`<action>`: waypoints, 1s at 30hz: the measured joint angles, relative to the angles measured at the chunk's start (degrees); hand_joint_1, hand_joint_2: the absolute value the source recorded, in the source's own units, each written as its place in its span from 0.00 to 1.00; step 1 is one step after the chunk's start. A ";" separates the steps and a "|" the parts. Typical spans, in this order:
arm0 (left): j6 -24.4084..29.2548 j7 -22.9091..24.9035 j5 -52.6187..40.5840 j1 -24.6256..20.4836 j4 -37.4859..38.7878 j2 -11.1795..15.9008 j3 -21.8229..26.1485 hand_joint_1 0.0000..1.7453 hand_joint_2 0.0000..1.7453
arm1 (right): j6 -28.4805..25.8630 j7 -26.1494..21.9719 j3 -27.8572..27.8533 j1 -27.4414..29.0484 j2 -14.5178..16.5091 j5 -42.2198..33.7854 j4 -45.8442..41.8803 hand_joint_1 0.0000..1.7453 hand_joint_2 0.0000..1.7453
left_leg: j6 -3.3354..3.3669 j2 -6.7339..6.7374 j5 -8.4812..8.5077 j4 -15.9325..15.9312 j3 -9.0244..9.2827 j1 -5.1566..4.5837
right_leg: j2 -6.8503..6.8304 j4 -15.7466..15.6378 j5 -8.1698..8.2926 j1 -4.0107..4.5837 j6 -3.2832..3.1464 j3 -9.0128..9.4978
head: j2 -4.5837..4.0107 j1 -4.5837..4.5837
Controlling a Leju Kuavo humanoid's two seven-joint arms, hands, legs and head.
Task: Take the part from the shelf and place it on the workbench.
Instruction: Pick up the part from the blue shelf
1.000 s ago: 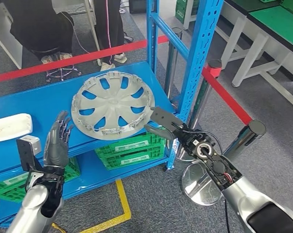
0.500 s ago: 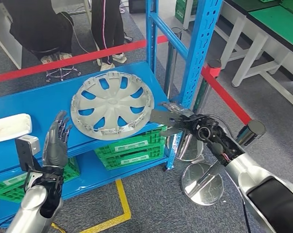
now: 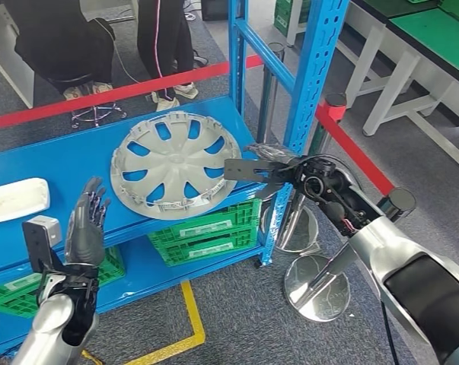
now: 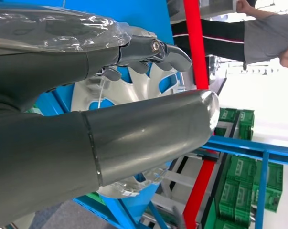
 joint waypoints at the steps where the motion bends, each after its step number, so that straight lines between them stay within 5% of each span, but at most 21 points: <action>1: 0.17 0.07 -0.17 0.26 -0.23 0.03 0.04 0.00 0.00 | 0.52 0.73 0.35 -0.48 0.22 0.35 -1.41 0.00 1.00 | 0.00 0.00 0.00 0.00 0.00 0.00 | 0.00 0.00 0.00 0.00 0.00 0.00 | 0.00 0.00; 9: 0.72 0.29 -0.91 1.21 -1.46 0.09 0.98 0.00 0.00 | 0.98 -0.07 3.50 -3.41 2.72 3.14 -10.59 0.00 1.00 | -0.02 0.00 0.01 -0.01 0.02 0.03 | -0.01 0.01 0.00 0.01 0.00 0.01 | 0.00 -0.03; 19: 0.31 0.28 -0.81 0.69 -1.51 0.05 1.01 0.00 0.00 | -1.08 -3.38 7.08 -3.82 6.01 4.87 -11.25 0.00 1.00 | -0.02 -0.01 0.01 0.00 0.02 0.01 | -0.02 0.00 0.00 0.02 0.00 0.01 | 0.00 -0.03; 30: -2.15 -1.58 0.37 -2.00 -0.46 -0.97 0.99 0.00 0.00 | -4.85 -15.12 9.11 -5.55 10.70 -0.29 -0.66 0.00 1.00 | -0.02 -0.01 0.01 0.00 0.02 0.01 | -0.02 -0.01 0.00 0.02 0.00 -0.01 | 0.00 -0.05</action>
